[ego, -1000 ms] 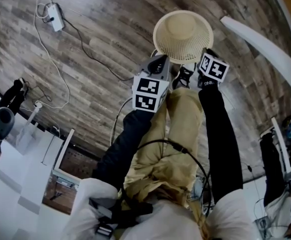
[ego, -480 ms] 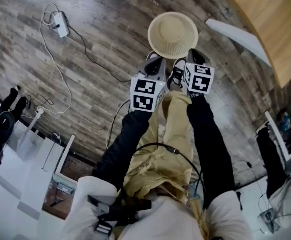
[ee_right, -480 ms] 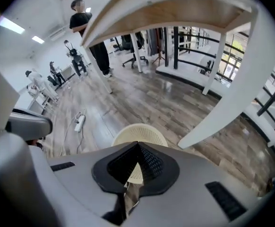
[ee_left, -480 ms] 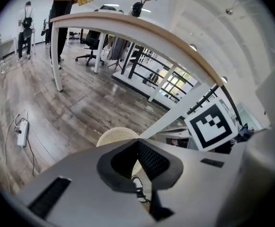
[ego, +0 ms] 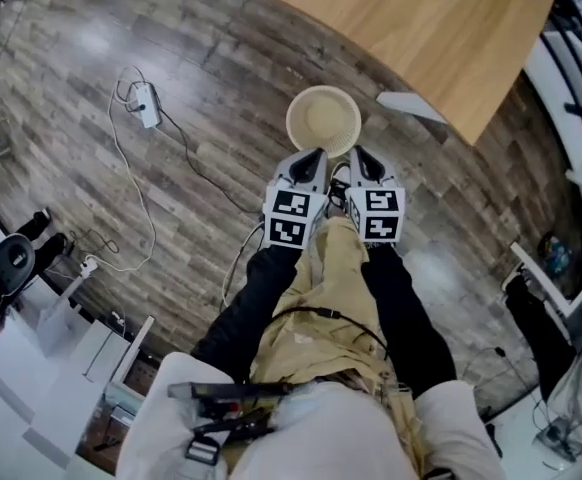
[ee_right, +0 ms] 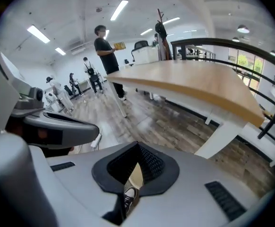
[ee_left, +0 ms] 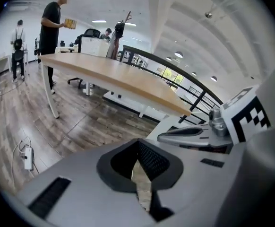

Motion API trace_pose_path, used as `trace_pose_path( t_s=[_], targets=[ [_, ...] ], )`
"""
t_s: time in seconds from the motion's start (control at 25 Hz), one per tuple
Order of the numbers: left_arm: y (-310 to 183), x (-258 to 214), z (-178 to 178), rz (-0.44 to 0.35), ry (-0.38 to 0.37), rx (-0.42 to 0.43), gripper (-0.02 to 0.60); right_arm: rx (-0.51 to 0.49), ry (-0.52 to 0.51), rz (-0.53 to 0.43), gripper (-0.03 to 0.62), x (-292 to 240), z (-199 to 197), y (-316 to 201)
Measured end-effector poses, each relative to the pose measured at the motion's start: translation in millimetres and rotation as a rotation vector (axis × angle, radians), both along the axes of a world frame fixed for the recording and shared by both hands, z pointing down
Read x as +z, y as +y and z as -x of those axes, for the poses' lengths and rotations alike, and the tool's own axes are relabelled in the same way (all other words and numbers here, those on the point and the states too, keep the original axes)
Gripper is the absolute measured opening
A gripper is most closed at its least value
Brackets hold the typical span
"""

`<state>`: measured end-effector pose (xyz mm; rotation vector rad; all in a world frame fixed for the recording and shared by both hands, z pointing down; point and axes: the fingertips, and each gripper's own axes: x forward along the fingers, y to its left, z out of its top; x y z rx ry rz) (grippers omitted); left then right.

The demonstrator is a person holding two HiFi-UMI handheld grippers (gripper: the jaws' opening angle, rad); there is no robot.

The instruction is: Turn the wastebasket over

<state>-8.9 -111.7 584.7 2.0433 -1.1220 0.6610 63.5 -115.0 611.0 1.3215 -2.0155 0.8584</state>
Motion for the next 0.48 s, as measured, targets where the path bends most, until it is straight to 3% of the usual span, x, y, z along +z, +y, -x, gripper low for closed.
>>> trace_pose_path(
  t_s=[0.24,0.48],
  targets=[
    [7,-99,-5,-0.107,0.015,-0.034,0.002,-0.02,-0.061,-0.19,0.021,-126,0,7],
    [-17,-227,-12,-0.393,0.035,-0.062,0.002,-0.023,-0.094,-0.449,0.021,-268,4,-7]
  ],
)
